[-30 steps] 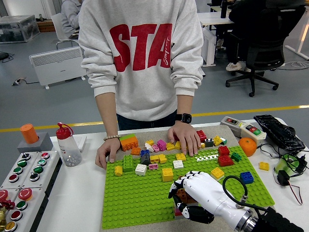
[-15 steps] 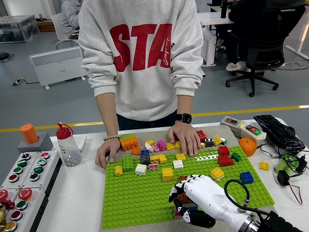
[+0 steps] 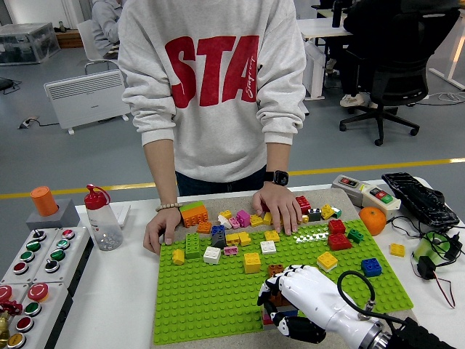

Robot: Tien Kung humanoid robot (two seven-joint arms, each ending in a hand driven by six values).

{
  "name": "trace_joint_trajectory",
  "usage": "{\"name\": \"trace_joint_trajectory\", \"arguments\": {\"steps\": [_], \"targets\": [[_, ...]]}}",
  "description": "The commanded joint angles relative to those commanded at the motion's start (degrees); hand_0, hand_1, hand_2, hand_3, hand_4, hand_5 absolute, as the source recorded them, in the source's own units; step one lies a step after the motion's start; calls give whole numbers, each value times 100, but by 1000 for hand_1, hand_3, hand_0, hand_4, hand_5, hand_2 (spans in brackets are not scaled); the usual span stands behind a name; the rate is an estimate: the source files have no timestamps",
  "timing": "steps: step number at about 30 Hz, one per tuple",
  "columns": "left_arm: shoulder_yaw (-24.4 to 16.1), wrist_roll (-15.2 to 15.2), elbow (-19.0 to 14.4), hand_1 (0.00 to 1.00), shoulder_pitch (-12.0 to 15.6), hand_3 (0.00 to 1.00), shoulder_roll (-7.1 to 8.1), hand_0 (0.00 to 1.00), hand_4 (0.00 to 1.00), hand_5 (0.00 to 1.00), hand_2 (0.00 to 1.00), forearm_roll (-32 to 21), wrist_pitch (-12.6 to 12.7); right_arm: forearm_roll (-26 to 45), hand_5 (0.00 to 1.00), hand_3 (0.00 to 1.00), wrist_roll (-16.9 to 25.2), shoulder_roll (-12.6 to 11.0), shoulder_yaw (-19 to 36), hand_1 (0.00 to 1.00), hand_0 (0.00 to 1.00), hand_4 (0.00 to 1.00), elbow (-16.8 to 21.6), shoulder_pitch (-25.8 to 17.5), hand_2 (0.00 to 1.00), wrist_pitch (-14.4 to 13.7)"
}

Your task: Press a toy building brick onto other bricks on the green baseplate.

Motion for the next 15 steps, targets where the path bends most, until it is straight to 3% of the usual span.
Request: {"name": "trace_joint_trajectory", "arguments": {"steps": [15], "targets": [[21,-3,0,683,-26,576,8,658,293,998,701,-27,-1,18,181,512,-19,8,-15,552,630,350,-30,7,537,52]]}}
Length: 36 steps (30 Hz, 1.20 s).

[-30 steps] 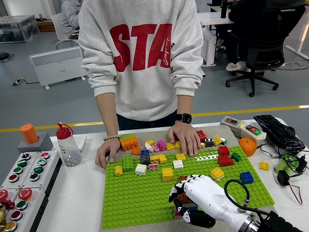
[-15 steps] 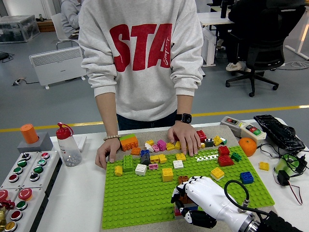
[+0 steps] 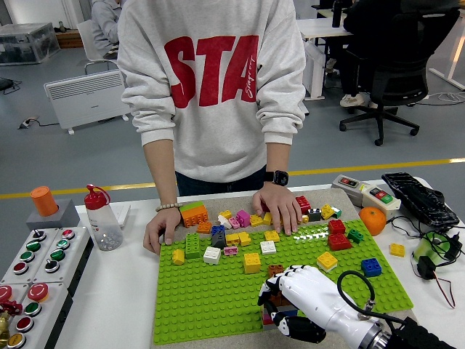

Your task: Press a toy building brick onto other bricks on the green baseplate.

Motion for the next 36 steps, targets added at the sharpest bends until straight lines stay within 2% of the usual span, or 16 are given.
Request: {"name": "trace_joint_trajectory", "arguments": {"steps": [21,36], "targets": [[8,-1,0,682,-15,576,2,658,294,998,701,-9,1,2,180,512,-24,2,-21,550,629,354,-2,1,537,34],[12,4,0,682,-13,577,-1,658,295,998,701,-12,-2,-33,179,519,33,114,23,568,644,353,-67,63,552,-193]]}}
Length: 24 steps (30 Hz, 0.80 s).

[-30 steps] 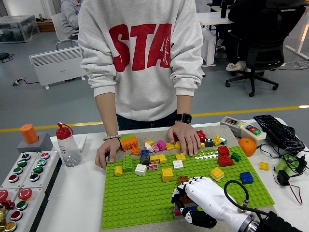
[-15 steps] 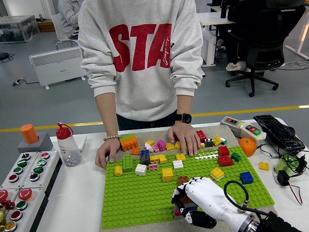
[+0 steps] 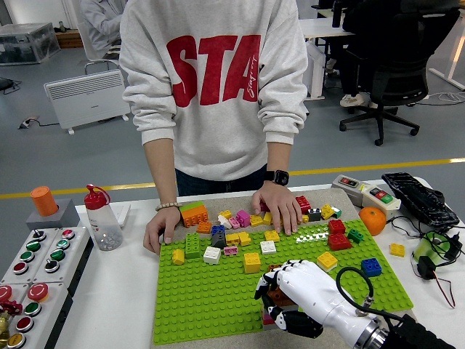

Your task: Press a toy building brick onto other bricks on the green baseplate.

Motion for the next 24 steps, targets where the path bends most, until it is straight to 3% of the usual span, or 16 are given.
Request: {"name": "trace_joint_trajectory", "arguments": {"steps": [10,24], "targets": [[-2,9,0,682,15,577,-6,659,296,998,701,20,-2,17,178,520,2,128,-51,574,647,353,-198,32,554,6],[-11,13,0,682,33,576,-8,659,295,998,701,50,-5,33,177,521,-31,108,-144,570,646,353,-252,11,552,86]]}}
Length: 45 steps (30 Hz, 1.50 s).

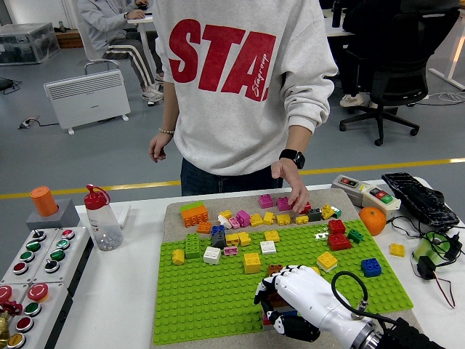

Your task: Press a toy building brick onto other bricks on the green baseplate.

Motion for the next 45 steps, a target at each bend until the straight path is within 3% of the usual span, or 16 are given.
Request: {"name": "trace_joint_trajectory", "arguments": {"steps": [22,36,37,42,43,45], "targets": [[6,-9,0,682,-17,576,4,658,295,998,701,-30,-7,-7,177,521,32,-27,64,572,649,354,63,-6,554,-55],[11,-12,0,682,-26,577,6,658,295,998,702,-47,-9,303,181,551,376,42,482,584,664,355,37,-7,567,-670],[11,-13,0,682,-27,576,6,658,294,998,701,-48,-8,318,177,666,364,45,541,680,755,361,1,-10,681,-708],[10,-17,0,682,-30,576,6,658,294,998,701,-47,-8,332,177,666,224,43,972,680,755,361,-221,-44,681,-782],[9,-18,0,682,-30,576,6,658,294,998,702,-46,-8,329,159,797,194,41,1047,766,819,376,-265,-51,804,-779],[8,-19,0,682,-32,576,7,658,294,998,702,-43,-8,308,159,797,61,28,1283,766,819,376,-429,-77,804,-698]]}}
